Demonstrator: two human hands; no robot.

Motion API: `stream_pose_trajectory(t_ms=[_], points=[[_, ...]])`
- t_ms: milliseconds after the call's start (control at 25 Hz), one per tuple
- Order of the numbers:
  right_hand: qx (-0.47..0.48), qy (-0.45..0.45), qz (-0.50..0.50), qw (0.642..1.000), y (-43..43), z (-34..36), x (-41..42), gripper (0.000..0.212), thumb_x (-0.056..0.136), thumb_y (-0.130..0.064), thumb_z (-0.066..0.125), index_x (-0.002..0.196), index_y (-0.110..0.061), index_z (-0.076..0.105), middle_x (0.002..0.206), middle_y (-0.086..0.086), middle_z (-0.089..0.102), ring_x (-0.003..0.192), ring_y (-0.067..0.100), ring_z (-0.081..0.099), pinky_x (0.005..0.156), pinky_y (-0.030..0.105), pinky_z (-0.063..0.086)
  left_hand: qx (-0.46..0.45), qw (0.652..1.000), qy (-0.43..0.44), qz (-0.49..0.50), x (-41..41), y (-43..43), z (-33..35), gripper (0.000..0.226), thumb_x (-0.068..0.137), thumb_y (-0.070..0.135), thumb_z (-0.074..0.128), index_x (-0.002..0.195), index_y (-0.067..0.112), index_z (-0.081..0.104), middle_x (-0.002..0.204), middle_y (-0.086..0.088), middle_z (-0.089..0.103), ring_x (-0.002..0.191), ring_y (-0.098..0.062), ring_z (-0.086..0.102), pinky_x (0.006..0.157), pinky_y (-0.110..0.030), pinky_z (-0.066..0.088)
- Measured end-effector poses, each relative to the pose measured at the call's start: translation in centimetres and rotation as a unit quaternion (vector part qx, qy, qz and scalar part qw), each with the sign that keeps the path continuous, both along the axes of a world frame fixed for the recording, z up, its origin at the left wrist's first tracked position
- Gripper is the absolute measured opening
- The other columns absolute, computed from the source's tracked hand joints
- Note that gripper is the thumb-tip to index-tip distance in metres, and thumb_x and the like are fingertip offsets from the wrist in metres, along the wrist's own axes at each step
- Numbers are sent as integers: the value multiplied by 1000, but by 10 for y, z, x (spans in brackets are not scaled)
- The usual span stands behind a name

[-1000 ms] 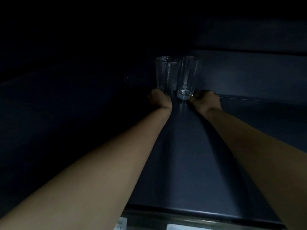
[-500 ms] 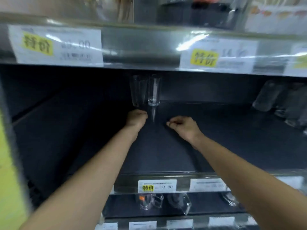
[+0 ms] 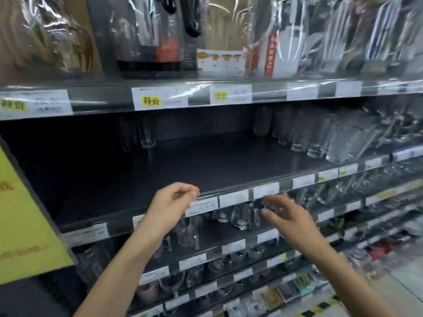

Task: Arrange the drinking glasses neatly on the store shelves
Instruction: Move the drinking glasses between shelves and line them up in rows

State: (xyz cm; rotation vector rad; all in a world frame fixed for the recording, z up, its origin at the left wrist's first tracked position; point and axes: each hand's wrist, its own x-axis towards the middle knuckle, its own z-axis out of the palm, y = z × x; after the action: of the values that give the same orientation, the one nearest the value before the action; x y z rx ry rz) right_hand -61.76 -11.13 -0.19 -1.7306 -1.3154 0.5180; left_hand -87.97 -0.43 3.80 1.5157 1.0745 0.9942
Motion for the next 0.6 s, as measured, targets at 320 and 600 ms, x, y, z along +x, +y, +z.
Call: stream_pose_trajectory(t_ms=[320, 600], points=[[-19, 81, -210, 974, -228, -53, 66, 23, 90, -36, 69, 111, -42, 63, 112, -24, 65, 105, -8, 60, 92, 27, 51, -54, 972, 78, -215, 117, -119, -65, 15, 98, 8, 59, 96, 13, 73, 94, 0, 77, 91, -15, 73, 81, -29, 59], [-17, 126, -356, 926, -331, -91, 101, 24, 88, -26, 72, 105, -41, 63, 107, -16, 70, 97, -8, 63, 80, 12, 49, -112, 923, 114, -349, 230, -189, -122, 15, 98, 6, 57, 99, 13, 70, 96, -6, 76, 95, -25, 72, 81, -34, 59]])
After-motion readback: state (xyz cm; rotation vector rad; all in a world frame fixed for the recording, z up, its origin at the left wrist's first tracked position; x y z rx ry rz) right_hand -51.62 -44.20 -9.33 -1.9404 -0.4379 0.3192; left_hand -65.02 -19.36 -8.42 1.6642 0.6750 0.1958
